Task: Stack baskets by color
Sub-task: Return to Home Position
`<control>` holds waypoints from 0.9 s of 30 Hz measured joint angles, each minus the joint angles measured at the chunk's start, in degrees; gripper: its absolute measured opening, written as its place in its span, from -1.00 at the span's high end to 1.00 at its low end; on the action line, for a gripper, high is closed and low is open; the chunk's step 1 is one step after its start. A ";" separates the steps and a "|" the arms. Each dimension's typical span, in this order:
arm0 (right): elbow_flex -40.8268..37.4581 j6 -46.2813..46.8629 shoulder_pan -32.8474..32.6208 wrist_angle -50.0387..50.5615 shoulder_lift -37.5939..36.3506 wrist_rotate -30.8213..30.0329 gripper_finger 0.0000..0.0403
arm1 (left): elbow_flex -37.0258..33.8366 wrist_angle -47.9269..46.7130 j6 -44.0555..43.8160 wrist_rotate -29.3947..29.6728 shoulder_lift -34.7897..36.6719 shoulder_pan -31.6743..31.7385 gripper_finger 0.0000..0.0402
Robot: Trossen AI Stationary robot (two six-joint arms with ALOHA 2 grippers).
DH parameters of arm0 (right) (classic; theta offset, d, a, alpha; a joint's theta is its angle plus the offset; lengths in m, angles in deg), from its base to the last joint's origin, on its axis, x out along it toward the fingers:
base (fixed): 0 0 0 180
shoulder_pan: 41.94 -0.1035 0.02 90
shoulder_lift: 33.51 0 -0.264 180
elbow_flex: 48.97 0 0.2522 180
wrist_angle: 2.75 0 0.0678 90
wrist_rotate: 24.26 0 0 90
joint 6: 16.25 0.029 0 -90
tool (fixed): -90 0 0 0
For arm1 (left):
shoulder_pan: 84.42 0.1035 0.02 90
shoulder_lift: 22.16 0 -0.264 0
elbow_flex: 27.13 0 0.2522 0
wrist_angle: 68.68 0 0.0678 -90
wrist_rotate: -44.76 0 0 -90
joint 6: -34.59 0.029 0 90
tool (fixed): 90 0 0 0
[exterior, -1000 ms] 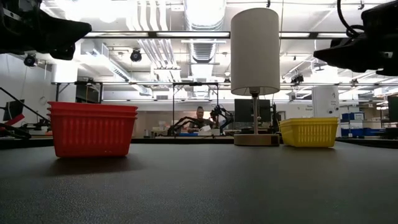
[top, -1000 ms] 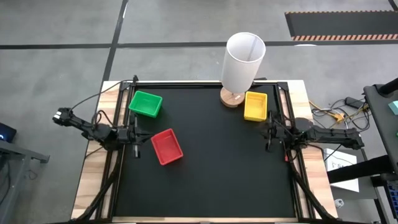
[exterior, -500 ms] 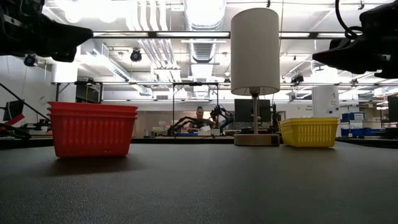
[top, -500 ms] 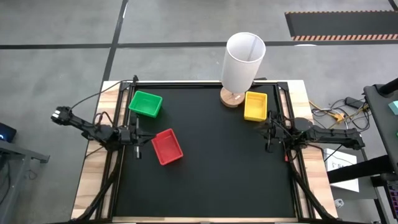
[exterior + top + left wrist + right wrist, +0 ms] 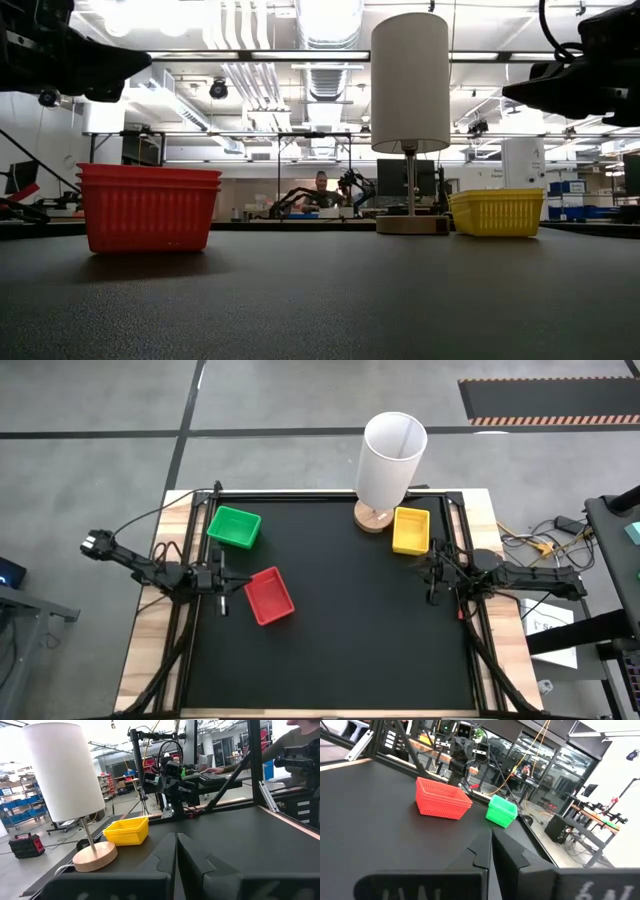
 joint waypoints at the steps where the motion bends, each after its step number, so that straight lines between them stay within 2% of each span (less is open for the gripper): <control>1: 0.00 0.00 0.00 0.01 0.00 0.00 0.96 | 0.00 0.00 0.02 0.02 -0.08 0.00 1.00; 27: -0.02 -0.02 0.00 0.06 0.00 0.04 0.96 | 0.00 0.00 0.01 0.00 -0.76 0.02 1.00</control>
